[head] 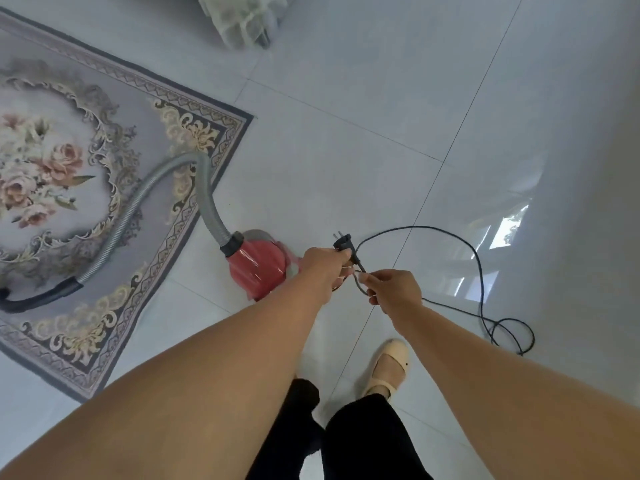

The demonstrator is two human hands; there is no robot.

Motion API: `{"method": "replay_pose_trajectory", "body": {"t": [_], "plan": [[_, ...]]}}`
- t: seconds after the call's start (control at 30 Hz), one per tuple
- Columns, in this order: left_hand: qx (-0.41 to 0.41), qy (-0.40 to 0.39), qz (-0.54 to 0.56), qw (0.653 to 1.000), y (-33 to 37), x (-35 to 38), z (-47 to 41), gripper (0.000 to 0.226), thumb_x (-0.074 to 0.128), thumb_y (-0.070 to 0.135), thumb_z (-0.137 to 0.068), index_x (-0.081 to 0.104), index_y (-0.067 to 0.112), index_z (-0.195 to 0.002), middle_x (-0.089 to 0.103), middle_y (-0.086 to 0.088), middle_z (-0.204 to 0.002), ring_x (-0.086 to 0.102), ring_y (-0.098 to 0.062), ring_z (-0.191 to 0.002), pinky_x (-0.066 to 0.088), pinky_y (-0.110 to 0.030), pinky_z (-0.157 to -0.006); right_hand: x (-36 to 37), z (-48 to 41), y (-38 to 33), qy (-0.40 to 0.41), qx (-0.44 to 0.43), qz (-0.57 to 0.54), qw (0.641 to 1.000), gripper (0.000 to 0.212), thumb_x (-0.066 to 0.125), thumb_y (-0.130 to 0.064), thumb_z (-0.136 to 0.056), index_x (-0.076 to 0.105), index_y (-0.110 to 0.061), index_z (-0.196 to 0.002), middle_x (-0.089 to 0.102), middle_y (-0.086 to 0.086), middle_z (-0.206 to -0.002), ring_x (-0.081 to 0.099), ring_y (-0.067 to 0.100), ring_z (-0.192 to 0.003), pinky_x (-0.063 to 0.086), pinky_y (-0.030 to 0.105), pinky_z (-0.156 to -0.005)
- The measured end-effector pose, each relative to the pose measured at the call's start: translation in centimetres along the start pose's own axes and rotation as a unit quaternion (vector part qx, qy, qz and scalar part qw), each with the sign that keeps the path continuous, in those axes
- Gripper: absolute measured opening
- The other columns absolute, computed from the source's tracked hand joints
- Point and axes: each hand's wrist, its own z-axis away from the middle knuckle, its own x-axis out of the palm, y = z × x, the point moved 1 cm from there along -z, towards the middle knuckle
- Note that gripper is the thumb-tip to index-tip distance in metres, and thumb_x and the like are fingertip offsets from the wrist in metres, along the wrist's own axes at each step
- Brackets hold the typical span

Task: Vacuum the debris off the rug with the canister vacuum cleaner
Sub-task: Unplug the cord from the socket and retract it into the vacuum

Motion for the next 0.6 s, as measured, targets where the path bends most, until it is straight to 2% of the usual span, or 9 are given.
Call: {"method": "replay_pose_trajectory", "body": {"t": [0.1, 0.13, 0.2, 0.23, 0.33, 0.4, 0.47, 0.53, 0.6], "plan": [[-0.02, -0.003, 0.056, 0.998, -2.5, -0.6, -4.8, 0.029, 0.055, 0.011, -0.096, 0.041, 0.021, -0.072, 0.066, -0.007, -0.095, 0.063, -0.019, -0.087, 0.046, -0.026, -0.072, 3.4, -4.4, 2.4, 0.01, 0.005, 0.025, 1.0, 0.019, 0.068, -0.025, -0.089, 0.074, -0.01, -0.079, 0.064, -0.001, -0.062, 0.059, 0.008, -0.051, 0.047, 0.017, -0.053], [-0.025, -0.005, 0.058, 0.998, -3.1, -0.9, -5.9, 0.029, 0.054, 0.012, -0.096, 0.041, 0.023, -0.072, 0.066, -0.006, -0.098, 0.063, -0.019, -0.089, 0.048, -0.024, -0.07, 4.5, -5.5, 3.0, 0.011, 0.011, 0.033, 0.999, 0.018, 0.067, -0.023, -0.089, 0.074, -0.011, -0.079, 0.065, -0.001, -0.062, 0.059, 0.007, -0.05, 0.047, 0.017, -0.052], [-0.022, -0.017, 0.039, 0.999, -4.4, -1.4, -8.6, 0.017, 0.054, 0.016, -0.096, 0.053, 0.021, -0.08, 0.068, -0.003, -0.102, 0.065, -0.015, -0.082, 0.048, -0.017, -0.052, 6.6, -7.6, 4.1, 0.015, 0.016, 0.051, 0.998, 0.016, 0.065, -0.022, -0.089, 0.074, -0.012, -0.08, 0.065, -0.001, -0.06, 0.061, 0.007, -0.048, 0.049, 0.02, -0.054], [-0.014, -0.016, 0.023, 1.0, -4.9, -1.8, -9.8, 0.014, 0.054, 0.017, -0.096, 0.058, 0.019, -0.083, 0.069, -0.003, -0.102, 0.065, -0.014, -0.08, 0.048, -0.016, -0.05, 7.3, -8.4, 4.3, 0.014, 0.016, 0.057, 0.998, 0.015, 0.065, -0.021, -0.089, 0.073, -0.013, -0.08, 0.066, -0.001, -0.06, 0.063, 0.007, -0.049, 0.053, 0.024, -0.056], [0.04, 0.016, -0.068, 0.997, -6.7, -3.6, -13.2, 0.013, 0.055, 0.013, -0.094, 0.067, 0.014, -0.089, 0.07, -0.009, -0.097, 0.068, -0.023, -0.082, 0.054, -0.032, -0.075, 9.7, -10.9, 4.5, 0.014, 0.015, 0.074, 0.997, 0.016, 0.064, -0.018, -0.088, 0.072, -0.014, -0.075, 0.07, 0.005, -0.066, 0.072, 0.02, -0.066, 0.06, 0.037, -0.074], [0.081, 0.043, -0.142, 0.986, -7.9, -5.6, -15.2, 0.017, 0.056, 0.013, -0.094, 0.068, 0.011, -0.106, 0.071, -0.007, -0.09, 0.069, -0.019, -0.078, 0.052, -0.031, -0.077, 11.5, -12.6, 4.2, 0.031, 0.013, 0.081, 0.996, 0.013, 0.065, -0.02, -0.087, 0.073, -0.013, -0.081, 0.073, 0.008, -0.076, 0.073, 0.026, -0.076, 0.06, 0.039, -0.078], [0.111, 0.068, -0.208, 0.97, -9.2, -7.3, -16.2, 0.018, 0.056, 0.016, -0.094, 0.066, 0.015, -0.109, 0.069, 0.0, -0.087, 0.063, -0.009, -0.077, 0.046, -0.025, -0.078, 12.5, -13.6, 3.3, 0.057, -0.007, 0.1, 0.993, 0.016, 0.062, -0.021, -0.087, 0.074, -0.011, -0.086, 0.074, 0.007, -0.083, 0.071, 0.025, -0.079, 0.058, 0.034, -0.074], [0.136, 0.078, -0.261, 0.953, -10.4, -8.6, -17.1, 0.021, 0.057, 0.019, -0.093, 0.065, 0.015, -0.112, 0.069, -0.001, -0.103, 0.063, -0.014, -0.093, 0.044, -0.025, -0.083, 13.4, -14.3, 2.2, 0.079, -0.038, 0.093, 0.992, 0.019, 0.057, -0.018, -0.09, 0.074, -0.01, -0.092, 0.074, 0.007, -0.089, 0.069, 0.026, -0.082, 0.057, 0.034, -0.077], [0.152, 0.077, -0.289, 0.942, -11.2, -9.7, -18.1, 0.023, 0.056, 0.016, -0.092, 0.065, 0.011, -0.113, 0.069, -0.003, -0.108, 0.063, -0.02, -0.101, 0.047, -0.029, -0.087, 14.8, -15.0, 1.1, 0.084, -0.065, 0.08, 0.991, 0.027, 0.051, -0.014, -0.093, 0.07, -0.012, -0.112, 0.072, 0.007, -0.106, 0.066, 0.026, -0.097, 0.054, 0.033, -0.085]]}}
